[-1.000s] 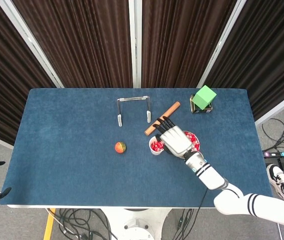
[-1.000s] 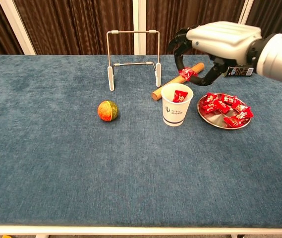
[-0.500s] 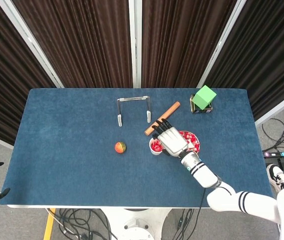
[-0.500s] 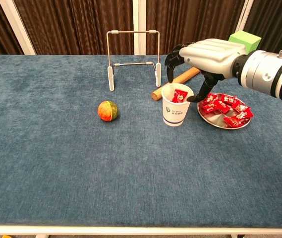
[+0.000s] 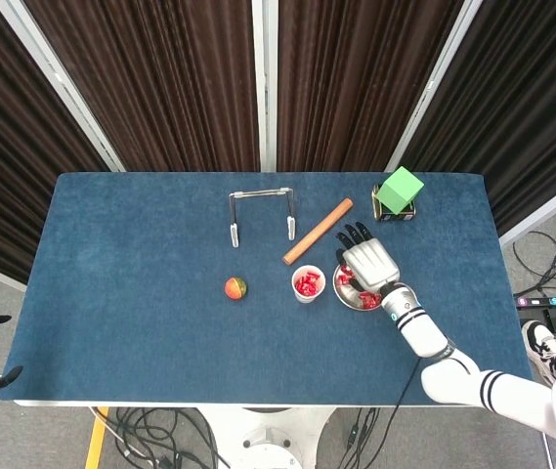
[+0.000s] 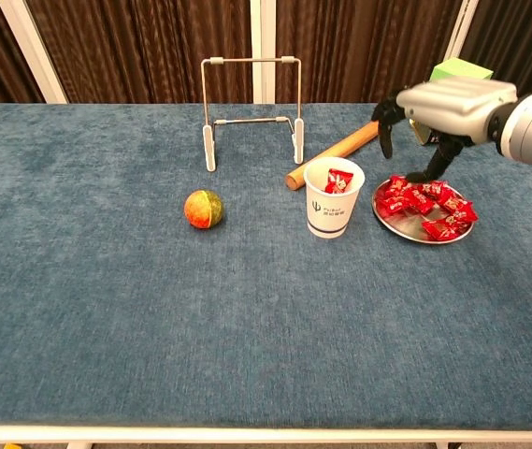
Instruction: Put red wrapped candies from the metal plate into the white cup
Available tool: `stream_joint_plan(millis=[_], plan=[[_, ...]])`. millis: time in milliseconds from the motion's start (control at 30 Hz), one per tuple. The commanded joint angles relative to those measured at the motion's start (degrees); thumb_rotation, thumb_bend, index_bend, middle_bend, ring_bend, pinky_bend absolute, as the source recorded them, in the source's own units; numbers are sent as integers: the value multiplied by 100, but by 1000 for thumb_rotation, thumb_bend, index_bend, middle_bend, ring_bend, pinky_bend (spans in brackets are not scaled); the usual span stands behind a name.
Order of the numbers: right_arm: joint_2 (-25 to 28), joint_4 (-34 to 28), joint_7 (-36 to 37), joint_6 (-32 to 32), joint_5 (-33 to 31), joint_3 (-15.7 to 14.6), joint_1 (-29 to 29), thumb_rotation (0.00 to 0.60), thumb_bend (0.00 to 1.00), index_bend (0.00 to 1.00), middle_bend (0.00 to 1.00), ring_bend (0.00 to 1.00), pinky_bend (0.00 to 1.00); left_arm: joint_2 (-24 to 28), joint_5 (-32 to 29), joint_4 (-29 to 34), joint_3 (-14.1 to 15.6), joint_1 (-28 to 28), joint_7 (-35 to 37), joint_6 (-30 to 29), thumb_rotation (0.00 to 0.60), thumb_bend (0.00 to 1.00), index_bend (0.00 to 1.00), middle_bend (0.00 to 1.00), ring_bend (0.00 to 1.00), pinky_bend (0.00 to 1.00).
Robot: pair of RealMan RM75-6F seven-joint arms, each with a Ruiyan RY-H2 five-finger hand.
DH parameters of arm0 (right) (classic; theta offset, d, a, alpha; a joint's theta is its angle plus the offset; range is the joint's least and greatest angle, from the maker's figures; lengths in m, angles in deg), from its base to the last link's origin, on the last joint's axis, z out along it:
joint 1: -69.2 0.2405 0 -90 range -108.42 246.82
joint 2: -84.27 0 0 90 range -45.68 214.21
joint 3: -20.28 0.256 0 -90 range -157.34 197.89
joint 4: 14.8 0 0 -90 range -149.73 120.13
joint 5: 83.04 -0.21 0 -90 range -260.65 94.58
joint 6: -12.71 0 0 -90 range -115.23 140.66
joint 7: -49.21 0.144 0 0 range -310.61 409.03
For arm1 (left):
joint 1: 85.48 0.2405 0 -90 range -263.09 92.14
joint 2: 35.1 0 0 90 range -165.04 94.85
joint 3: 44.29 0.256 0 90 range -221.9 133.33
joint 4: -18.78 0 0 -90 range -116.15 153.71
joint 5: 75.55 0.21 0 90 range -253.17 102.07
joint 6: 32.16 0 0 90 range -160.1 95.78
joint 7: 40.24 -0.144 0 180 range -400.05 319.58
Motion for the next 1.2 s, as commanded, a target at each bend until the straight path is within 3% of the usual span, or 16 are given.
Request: stream_joint_plan(millis=[33, 533, 800, 933, 1200], plan=[[-334, 456, -178, 222, -135, -155, 42, 600, 211, 456, 127, 0, 8, 7, -18, 2, 1, 2, -5, 14, 600, 0, 317, 187, 108, 187], [-945, 1336, -244, 568, -402, -113, 158, 600, 227, 459, 126, 0, 8, -17, -37, -36, 30, 22, 24, 42, 600, 0, 317, 187, 108, 187], [-988, 1388, -205, 569, -386, -70, 171, 600, 377, 584, 142, 0, 8, -7, -53, -35, 24, 19, 33, 59, 600, 0, 317, 187, 108, 187], [-703, 992, -43, 307, -225, 29, 111, 600, 390, 595, 146, 0, 9, 4, -51, -36, 13, 13, 43, 55, 600, 0, 317, 187, 108, 186], [541, -911, 384, -583, 574, 182, -158, 600, 388, 595, 155, 0, 8, 29, 2, -7, 5, 3, 33, 10, 600, 0, 317, 187, 108, 187]])
